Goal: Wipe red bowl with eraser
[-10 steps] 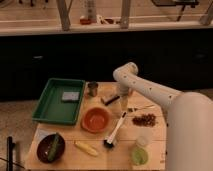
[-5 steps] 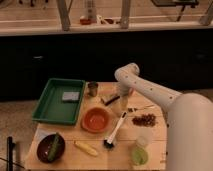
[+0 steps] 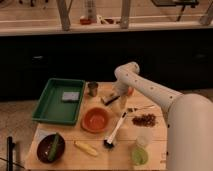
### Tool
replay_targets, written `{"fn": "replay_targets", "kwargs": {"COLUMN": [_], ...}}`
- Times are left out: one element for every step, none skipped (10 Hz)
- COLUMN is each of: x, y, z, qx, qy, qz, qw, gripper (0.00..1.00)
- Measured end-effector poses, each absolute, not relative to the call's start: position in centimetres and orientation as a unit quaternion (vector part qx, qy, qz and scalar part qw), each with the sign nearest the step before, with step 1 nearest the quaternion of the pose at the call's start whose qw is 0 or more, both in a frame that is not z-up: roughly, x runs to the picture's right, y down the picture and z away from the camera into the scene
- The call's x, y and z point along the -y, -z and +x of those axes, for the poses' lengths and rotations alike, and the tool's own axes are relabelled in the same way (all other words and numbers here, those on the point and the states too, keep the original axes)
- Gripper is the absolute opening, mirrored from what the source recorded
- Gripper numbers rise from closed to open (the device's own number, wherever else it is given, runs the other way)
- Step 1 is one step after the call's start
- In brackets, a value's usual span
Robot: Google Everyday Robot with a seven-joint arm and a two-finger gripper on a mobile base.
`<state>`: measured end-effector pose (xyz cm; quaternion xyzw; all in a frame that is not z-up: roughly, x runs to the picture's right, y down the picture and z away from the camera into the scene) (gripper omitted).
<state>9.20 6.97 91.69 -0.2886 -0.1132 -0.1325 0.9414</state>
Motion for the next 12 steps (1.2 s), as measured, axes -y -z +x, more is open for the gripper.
{"fn": "replay_targets", "kwargs": {"x": [-7.0,-7.0,-6.9,-7.0,-6.8,-6.7,-6.6,-6.6,-6.6,-6.6,-6.6,-6.6], "y": [-91.9,-92.2,-92.4,-92.7,-93.1,-93.4,-93.7,-94.1,-94.4,-94.9,-95.4,-95.8], "z": [8.8,8.0,7.7,7.4,6.9,6.6,6.3,6.3,6.6,6.6,6.6,6.6], "qx": [0.122,0.131,0.135,0.140,0.147,0.150,0.153,0.154,0.155,0.156,0.158,0.159], "qy": [0.141,0.151,0.156,0.163,0.171,0.175,0.178,0.180,0.180,0.180,0.180,0.179], "qz": [-0.287,-0.285,-0.283,-0.283,-0.281,-0.281,-0.281,-0.285,-0.288,-0.290,-0.292,-0.295], "qw": [0.940,0.937,0.936,0.935,0.933,0.932,0.931,0.929,0.928,0.927,0.926,0.925], "gripper": [0.80,0.80,0.80,0.80,0.80,0.80,0.80,0.79,0.75,0.65,0.55,0.43]}}
